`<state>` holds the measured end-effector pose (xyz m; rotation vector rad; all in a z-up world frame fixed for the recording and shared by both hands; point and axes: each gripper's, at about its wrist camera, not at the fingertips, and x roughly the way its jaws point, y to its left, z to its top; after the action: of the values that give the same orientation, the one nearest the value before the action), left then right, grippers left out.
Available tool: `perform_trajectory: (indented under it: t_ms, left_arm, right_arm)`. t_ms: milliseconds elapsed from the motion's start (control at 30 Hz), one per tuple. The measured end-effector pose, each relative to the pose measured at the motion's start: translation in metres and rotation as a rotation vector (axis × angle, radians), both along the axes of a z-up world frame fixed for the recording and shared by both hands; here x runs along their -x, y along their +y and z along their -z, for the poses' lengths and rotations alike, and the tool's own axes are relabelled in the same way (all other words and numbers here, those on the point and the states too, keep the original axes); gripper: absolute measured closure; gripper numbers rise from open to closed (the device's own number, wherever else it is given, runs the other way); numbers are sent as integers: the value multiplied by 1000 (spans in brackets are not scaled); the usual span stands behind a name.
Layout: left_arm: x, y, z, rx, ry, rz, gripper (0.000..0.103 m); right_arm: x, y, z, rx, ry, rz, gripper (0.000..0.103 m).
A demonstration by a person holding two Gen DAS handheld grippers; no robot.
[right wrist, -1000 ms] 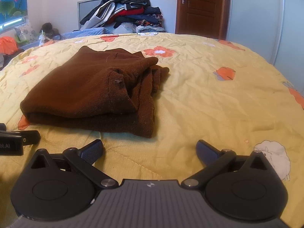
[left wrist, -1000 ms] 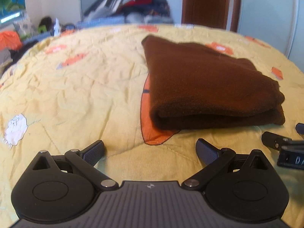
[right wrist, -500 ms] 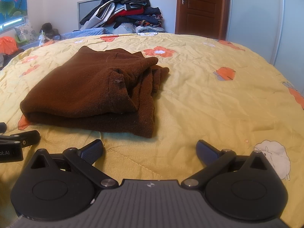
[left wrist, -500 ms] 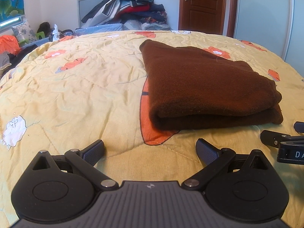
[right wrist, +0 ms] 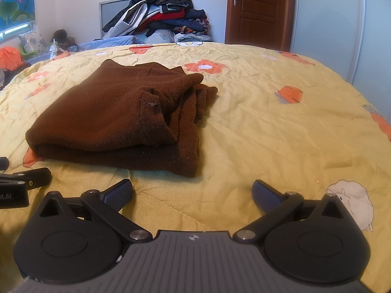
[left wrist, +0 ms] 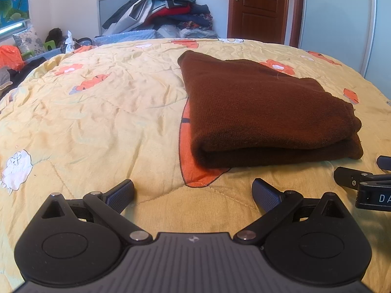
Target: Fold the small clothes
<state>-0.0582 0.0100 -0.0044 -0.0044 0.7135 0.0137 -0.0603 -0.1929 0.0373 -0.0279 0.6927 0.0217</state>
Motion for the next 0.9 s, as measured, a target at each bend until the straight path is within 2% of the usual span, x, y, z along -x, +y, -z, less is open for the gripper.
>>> perform_trajectory:
  t_ms: [900]
  left_arm:
    - [-1, 1, 0, 0, 0, 10, 0]
  right_arm:
    - [0, 0, 0, 0, -2, 14, 0]
